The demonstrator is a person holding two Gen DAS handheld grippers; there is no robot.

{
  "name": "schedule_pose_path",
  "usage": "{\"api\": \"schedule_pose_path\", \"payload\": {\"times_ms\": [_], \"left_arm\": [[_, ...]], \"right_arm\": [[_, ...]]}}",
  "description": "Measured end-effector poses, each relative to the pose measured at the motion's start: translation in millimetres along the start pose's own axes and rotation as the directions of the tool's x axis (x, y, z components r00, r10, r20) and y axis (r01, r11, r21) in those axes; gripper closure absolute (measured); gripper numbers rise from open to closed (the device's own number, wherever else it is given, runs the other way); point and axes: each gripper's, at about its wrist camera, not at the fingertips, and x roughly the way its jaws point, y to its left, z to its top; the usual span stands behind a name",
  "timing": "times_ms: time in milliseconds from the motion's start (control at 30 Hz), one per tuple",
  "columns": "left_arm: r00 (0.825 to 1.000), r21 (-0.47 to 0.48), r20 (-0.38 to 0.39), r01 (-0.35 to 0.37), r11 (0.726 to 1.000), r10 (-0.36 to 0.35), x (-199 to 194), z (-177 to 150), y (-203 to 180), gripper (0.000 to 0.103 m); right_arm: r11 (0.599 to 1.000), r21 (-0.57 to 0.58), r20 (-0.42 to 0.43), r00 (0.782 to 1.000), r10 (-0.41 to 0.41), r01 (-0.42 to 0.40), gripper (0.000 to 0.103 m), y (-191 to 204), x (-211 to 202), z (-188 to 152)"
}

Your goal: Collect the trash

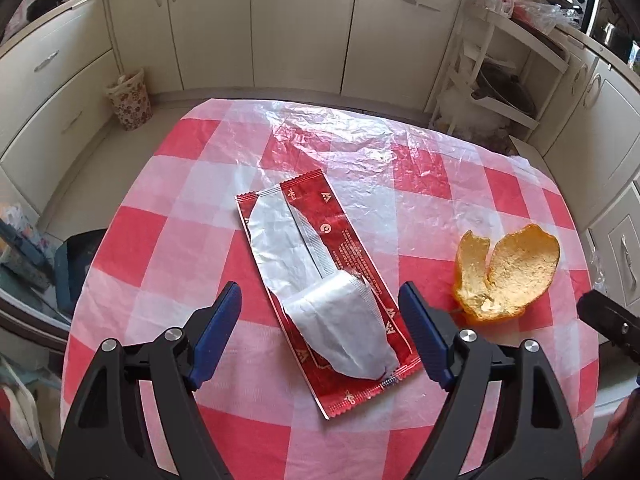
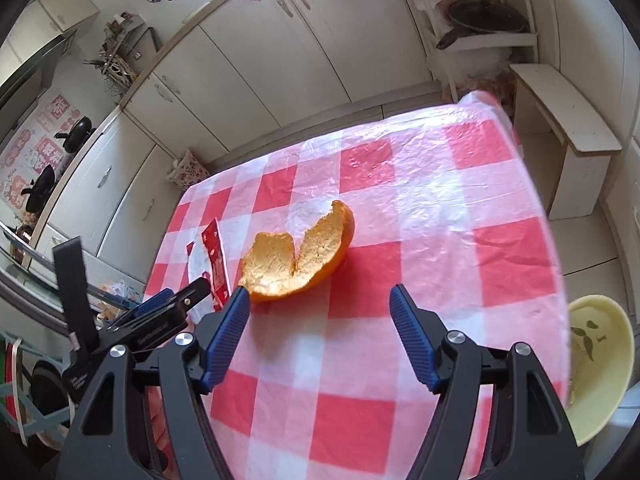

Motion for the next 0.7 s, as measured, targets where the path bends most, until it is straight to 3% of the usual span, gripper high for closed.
{"api": "schedule_pose_path", "payload": {"times_ms": [100, 133, 167, 233, 267, 300, 433, 567, 700], "left_arm": [[0.998, 0.040, -0.049, 0.050, 0.998, -0.048, 8, -3, -1, 0.052], [0.999, 0.071, -0.035, 0.039, 0.997, -0.036, 7, -5, -2, 0.062], [0.999, 0.100, -0.038, 0.037, 0.994, -0.034, 7, -7, -4, 0.079], [0.995, 0.124, -0.063, 0.085, 0.989, -0.078, 5, -9, -3, 0.097], [0.989, 0.121, -0.083, 0.131, 0.984, -0.121, 4, -10, -1, 0.102], [0.985, 0.133, -0.093, 0.156, 0.979, -0.145, 2, -11, -2, 0.102], [0.969, 0.235, -0.126, 0.236, 0.943, -0.211, -19, -24, -10, 0.102], [0.953, 0.297, -0.154, 0.295, 0.908, -0.260, -42, -38, -7, 0.102], [0.937, 0.314, -0.188, 0.342, 0.886, -0.295, -60, -52, 4, 0.102]], "right_arm": [[0.999, 0.039, -0.011, 1.000, -0.008, 0.008, 0.033, -4, 15, 1], [0.999, 0.053, -0.012, 1.000, -0.007, 0.008, 0.033, -5, 20, 1], [0.998, 0.061, -0.011, 1.000, -0.008, 0.008, 0.033, -4, 22, 1], [0.998, 0.066, 0.009, 1.000, -0.007, 0.006, 0.033, 0, 26, 2], [0.998, 0.065, 0.015, 1.000, -0.008, 0.007, 0.036, 2, 28, 3], [0.998, 0.063, 0.021, 1.000, -0.003, 0.002, 0.039, 4, 30, 2], [0.998, 0.057, 0.007, 0.999, 0.032, -0.032, 0.085, 10, 37, 1], [0.998, 0.004, -0.017, 0.998, 0.064, -0.064, 0.094, 19, 29, -7], [0.995, -0.055, -0.058, 0.995, 0.081, -0.084, 0.095, 18, 8, -19]]}}
